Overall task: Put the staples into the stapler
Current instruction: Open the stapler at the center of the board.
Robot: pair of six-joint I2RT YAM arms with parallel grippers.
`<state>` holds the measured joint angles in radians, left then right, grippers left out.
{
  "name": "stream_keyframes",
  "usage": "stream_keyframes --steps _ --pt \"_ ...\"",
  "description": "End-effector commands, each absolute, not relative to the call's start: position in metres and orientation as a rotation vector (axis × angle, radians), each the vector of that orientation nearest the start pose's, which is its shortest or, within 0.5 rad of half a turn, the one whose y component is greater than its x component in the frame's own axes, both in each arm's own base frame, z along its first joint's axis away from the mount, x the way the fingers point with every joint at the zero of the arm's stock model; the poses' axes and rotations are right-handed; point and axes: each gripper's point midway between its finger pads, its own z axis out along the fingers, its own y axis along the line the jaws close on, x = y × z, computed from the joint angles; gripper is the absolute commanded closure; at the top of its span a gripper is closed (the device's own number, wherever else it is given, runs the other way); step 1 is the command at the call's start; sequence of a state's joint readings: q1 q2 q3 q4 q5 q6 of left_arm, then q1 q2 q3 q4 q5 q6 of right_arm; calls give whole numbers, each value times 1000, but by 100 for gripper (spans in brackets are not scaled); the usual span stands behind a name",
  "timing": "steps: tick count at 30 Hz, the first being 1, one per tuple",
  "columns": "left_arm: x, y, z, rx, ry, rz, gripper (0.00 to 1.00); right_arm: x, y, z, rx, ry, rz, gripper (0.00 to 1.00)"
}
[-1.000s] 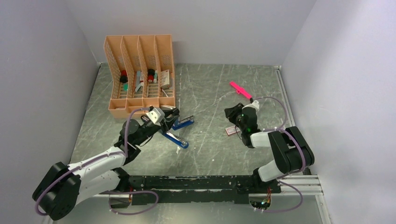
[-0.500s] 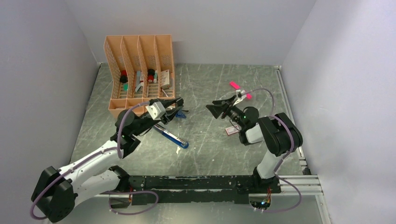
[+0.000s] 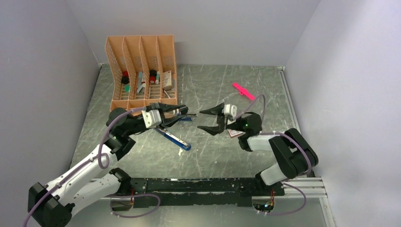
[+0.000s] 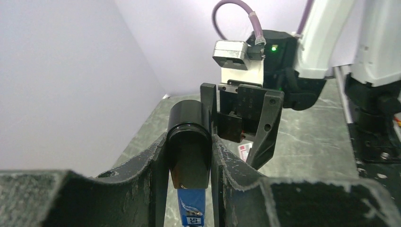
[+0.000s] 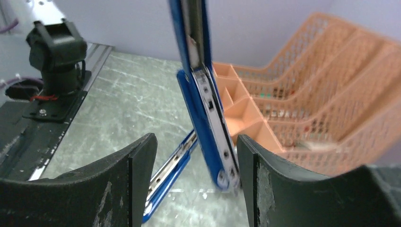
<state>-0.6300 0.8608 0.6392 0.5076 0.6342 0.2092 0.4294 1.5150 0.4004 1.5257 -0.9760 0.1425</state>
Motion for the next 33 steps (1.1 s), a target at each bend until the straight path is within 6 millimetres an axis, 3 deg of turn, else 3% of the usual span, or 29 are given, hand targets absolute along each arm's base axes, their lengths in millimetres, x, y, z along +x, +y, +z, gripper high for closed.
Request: stream_keyframes --steps 1,5,11,19,28,33 --pt "167 -270 378 1131 727 -816 93 215 292 237 -1207 684 879 33" --pt "157 -272 380 1175 700 -856 93 221 309 229 -1299 710 792 33" --pt "149 -274 379 1205 677 -897 93 218 311 228 -1321 735 801 34" --pt "146 -274 383 1211 655 -901 93 214 319 205 -1395 807 846 38" --pt "143 -273 385 1219 641 -900 93 222 321 185 -1424 949 876 60" --pt "141 -272 388 1216 630 -901 93 226 322 182 -1420 983 885 66"
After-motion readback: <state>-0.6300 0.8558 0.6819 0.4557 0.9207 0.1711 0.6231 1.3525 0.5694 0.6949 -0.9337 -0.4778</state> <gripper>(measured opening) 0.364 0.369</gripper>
